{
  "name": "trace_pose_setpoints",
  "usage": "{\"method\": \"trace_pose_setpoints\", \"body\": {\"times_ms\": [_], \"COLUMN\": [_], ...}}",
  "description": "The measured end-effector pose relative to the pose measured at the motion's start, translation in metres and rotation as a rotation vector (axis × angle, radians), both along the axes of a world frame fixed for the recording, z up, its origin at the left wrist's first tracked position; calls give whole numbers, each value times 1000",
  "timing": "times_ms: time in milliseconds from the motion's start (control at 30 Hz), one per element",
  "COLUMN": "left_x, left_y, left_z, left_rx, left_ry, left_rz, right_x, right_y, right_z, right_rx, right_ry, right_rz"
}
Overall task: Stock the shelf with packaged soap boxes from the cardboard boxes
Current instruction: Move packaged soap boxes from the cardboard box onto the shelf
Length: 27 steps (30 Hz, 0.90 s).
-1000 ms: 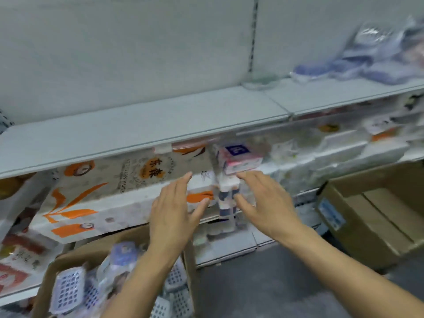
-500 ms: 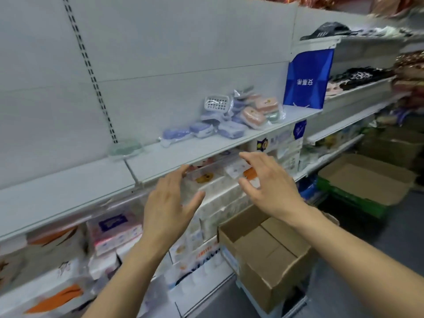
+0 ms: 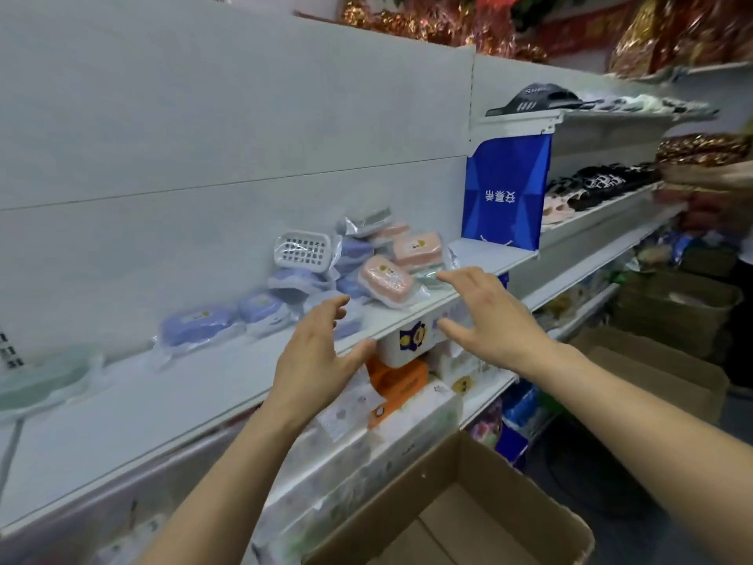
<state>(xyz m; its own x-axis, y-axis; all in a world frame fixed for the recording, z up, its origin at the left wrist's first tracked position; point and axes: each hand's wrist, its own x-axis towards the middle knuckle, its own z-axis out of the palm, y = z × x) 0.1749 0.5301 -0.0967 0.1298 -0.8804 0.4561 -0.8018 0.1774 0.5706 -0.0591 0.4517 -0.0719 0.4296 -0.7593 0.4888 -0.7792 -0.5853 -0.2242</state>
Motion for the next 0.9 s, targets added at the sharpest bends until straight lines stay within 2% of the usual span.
{"method": "trace_pose_setpoints", "body": {"times_ms": [100,200,467,633,733,800,900], "left_x": [-14,-28,-63,-87,-101,-105,-109], "left_y": [-55,-103,-222,-293,-321,-335,-348], "left_z": [3,0,-27,-52,-55,-55,-53], "left_rx": [77,136,245,206,186,205,232], "left_ry": [145,211,515,582,617,580,490], "left_rz": [-22,-5,180,489,674,783,898], "right_x": [-16,-26,-19,-6,-2,1,7], "right_y": [-57,-116,-278,-367,-400,-411,-416], "right_z": [5,9,13,0,-12,-19,-28], "right_rx": [37,69,103,174,253,268,181], "right_ry": [10,39,121,103,169,203,202], "right_rz": [-12,-8,153,276,360,398,405]}}
